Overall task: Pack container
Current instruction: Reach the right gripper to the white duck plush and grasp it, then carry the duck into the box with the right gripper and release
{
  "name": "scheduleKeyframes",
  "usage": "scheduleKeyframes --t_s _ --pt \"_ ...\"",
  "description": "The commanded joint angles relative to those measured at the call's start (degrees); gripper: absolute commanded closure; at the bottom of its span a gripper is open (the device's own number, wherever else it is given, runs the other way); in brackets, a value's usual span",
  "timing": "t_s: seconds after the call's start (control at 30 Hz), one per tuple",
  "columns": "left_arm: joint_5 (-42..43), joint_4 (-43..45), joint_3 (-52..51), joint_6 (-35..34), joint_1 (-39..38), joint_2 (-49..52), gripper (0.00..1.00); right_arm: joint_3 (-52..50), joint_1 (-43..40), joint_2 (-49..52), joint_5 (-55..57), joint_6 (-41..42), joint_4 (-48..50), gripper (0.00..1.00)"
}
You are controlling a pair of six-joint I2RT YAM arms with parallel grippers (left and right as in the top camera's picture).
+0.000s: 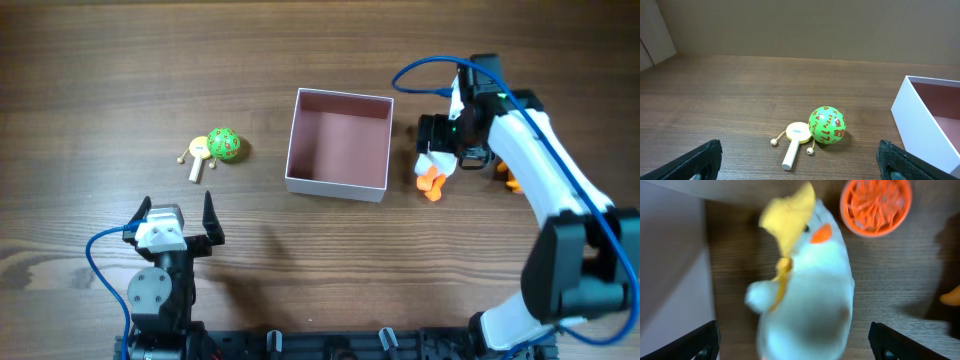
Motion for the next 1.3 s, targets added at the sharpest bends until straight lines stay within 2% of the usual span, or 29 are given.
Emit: scheduleKeyframes --t_s 0.0,0.03,0.07,0.13,0.17,0.37,0.53,0.67,0.77,0.9,1.0,1.27 --pt "0.9 0.2 -0.4 0.9 0.3 -0.5 0.00 0.3 0.0 4.1 2.5 2.5 -0.5 0.06" --pt "0.9 0.2 -0.4 0.9 0.3 -0.5 0.00 0.3 0.0 4.8 2.4 2.5 -0.5 0.14" --pt "0.9 0.2 -0.4 0.9 0.3 -0.5 0.00 0.3 0.0 5.6 2.4 2.6 -0.5 0.33" --pt "0.9 0.2 -0.4 0.9 0.3 -0.5 0.00 0.3 0.0 5.9 3.0 2.6 -0.7 0.85" --pt "0.9 0.2 -0.4 0.9 0.3 -0.5 0.00 0.4 0.0 5.8 3.4 2.6 -0.8 0.96" --pt "0.9 0.2 -0.4 0.9 0.3 -0.5 0.00 5.4 0.2 2.3 4.6 2.6 -7.6 0.96" --pt "0.9 0.2 -0.4 0.9 0.3 -0.5 0.00 12.7 4.1 -5.6 6.3 2.4 -13.7 0.96" --pt "0.9 0.2 -0.4 0.9 0.3 -0.5 0.00 17.4 10.0 -10.8 5.6 3.1 -15.5 0.96" --pt "0.9 0.2 -0.4 0.9 0.3 -0.5 0.00 17.7 19.2 -13.8 5.7 9.2 -12.7 0.96" --pt "0.9 0.2 -0.4 0.9 0.3 -0.5 0.00 16.1 28.1 -11.9 6.2 16.0 -6.8 0.96" --pt "0.9 0.2 -0.4 0.9 0.3 -0.5 0.00 14.5 33.1 -7.1 9.5 17.9 -1.9 0.96" --pt "0.9 0.2 -0.4 0.9 0.3 -0.5 0.00 14.5 34.9 2.7 10.8 21.0 -0.3 0.96"
